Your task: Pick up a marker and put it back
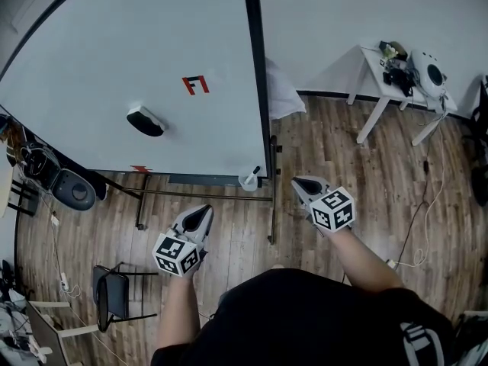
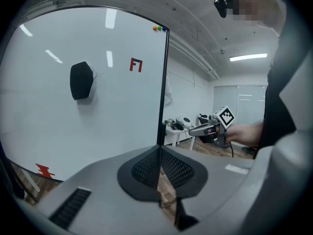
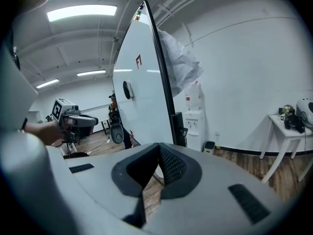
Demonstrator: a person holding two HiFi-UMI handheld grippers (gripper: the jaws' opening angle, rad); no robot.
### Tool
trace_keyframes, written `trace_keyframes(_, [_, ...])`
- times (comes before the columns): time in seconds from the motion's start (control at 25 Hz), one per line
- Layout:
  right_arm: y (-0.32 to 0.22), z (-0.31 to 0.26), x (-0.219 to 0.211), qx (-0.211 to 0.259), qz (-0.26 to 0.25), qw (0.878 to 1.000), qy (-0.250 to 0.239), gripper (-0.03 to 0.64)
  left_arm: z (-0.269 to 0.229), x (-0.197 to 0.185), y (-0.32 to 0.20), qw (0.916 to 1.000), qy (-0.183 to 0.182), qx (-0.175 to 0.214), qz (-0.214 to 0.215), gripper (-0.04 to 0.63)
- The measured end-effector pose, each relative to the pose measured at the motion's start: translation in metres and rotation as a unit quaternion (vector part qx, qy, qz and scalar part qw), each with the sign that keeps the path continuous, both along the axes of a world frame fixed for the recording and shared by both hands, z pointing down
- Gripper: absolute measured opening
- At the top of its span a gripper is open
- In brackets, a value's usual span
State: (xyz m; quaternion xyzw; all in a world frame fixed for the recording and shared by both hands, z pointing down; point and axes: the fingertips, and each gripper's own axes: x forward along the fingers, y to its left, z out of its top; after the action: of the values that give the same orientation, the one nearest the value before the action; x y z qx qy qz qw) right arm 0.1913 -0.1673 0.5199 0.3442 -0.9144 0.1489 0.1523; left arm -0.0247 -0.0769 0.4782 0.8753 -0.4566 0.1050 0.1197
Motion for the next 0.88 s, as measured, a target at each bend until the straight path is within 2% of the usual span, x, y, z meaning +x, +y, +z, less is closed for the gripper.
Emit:
trace_keyframes(0.52, [0.000, -0.013, 0.000, 0.009, -0.009, 1.000, 0.003, -0.003, -0.011, 0.000, 0.003, 0.9999, 0.000, 0.012, -0.004, 0.018])
trace_keyframes(0.88, [-0.006, -0.013, -0.007, 0.015, 0.002, 1.000, 0.009, -0.003, -0.013, -0.014, -0.010, 0.9996, 0.004, 0.026, 0.001, 0.017])
